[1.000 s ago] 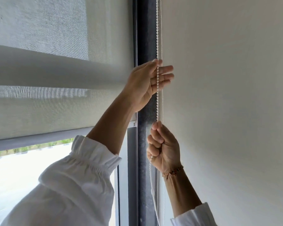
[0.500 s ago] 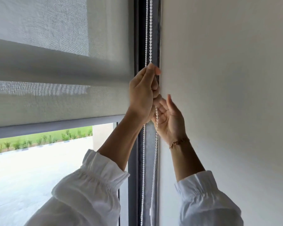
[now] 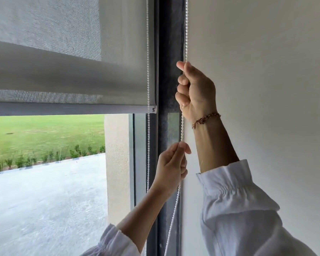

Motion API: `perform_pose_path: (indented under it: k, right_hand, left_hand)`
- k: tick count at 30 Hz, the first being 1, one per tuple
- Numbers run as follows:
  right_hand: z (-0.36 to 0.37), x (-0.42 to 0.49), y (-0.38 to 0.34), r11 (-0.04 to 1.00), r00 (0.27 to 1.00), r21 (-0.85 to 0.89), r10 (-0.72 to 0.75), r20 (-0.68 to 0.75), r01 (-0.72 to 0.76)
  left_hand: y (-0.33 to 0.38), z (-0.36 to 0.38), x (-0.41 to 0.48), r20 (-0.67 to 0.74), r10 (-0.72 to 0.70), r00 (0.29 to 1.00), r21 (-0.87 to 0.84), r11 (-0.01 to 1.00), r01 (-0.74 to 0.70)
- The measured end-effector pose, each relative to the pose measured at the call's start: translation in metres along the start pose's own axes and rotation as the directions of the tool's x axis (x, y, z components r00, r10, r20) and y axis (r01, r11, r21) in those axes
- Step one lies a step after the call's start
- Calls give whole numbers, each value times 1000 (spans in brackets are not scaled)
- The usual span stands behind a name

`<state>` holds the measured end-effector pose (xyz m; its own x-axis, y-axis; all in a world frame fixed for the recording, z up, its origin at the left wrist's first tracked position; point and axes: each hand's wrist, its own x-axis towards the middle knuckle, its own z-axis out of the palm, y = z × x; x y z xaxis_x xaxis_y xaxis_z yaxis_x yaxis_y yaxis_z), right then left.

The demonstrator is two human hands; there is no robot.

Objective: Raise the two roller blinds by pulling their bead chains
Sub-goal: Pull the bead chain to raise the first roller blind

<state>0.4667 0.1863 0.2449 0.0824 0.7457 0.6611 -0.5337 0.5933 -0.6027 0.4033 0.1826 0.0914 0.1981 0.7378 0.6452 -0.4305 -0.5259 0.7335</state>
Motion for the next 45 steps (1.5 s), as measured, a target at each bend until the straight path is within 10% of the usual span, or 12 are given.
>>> perform_pose_path:
  k: [17,45]
  right_hand:
    - [4,-19,13,952,980,260,-183,76,158]
    - [-60,-49,78,971,984,231,12,176,-54]
  left_hand:
    - [110,-7,96,0,115,993,98,989,-115]
    - [103,30,101,64,80,995,112,990,-87]
